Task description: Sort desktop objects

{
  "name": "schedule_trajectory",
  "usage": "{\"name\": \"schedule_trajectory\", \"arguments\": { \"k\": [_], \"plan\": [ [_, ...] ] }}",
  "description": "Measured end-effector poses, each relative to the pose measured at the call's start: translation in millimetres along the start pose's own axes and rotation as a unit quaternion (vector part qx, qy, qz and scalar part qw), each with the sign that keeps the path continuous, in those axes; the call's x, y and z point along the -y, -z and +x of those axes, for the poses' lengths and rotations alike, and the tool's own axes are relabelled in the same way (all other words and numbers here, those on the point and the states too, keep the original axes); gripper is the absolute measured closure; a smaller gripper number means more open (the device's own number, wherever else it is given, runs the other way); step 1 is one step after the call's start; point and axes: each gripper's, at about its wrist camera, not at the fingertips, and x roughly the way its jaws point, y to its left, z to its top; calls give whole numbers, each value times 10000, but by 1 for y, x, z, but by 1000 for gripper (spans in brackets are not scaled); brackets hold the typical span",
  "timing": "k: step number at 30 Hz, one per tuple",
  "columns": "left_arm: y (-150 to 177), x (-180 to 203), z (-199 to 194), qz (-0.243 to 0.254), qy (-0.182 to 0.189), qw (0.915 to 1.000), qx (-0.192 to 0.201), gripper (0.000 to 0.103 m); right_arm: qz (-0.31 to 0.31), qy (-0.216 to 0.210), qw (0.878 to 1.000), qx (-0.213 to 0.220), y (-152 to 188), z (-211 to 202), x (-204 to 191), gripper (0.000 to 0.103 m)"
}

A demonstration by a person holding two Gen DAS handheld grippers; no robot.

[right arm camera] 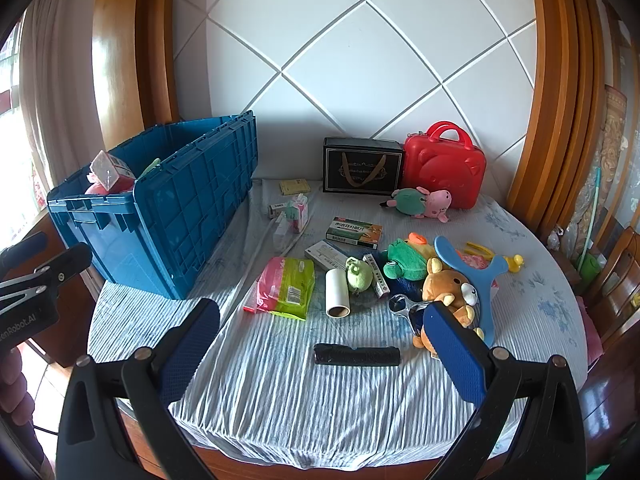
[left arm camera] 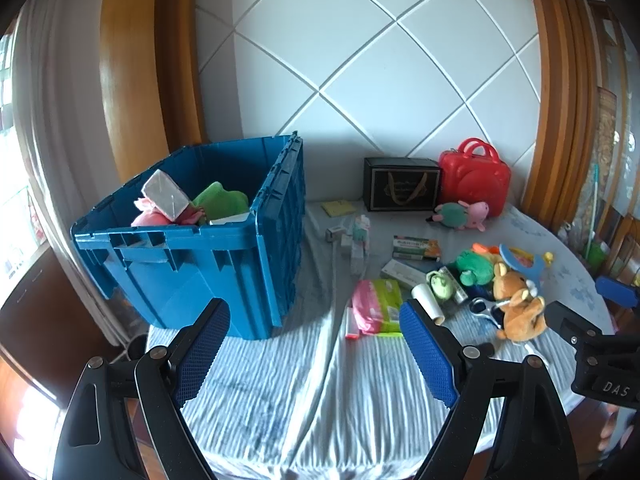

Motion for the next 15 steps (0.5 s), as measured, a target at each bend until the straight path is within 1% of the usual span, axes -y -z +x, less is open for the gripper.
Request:
{"name": "schedule_trajectory", "arguments": {
  "k": [4, 11, 15],
  "plan": [
    [1, -3, 2, 8, -50, 10000, -52, 16, 7, -7, 10000, -3, 0, 0, 0, 0],
    [1, 9, 3, 44, -52, 10000, -57, 16, 20, -20, 10000, -8, 0, 0, -1, 0],
    [2, 3, 3, 27, -5, 10000, -62, 16, -10, 7, 10000, -35, -1, 1, -2, 0]
  ]
}}
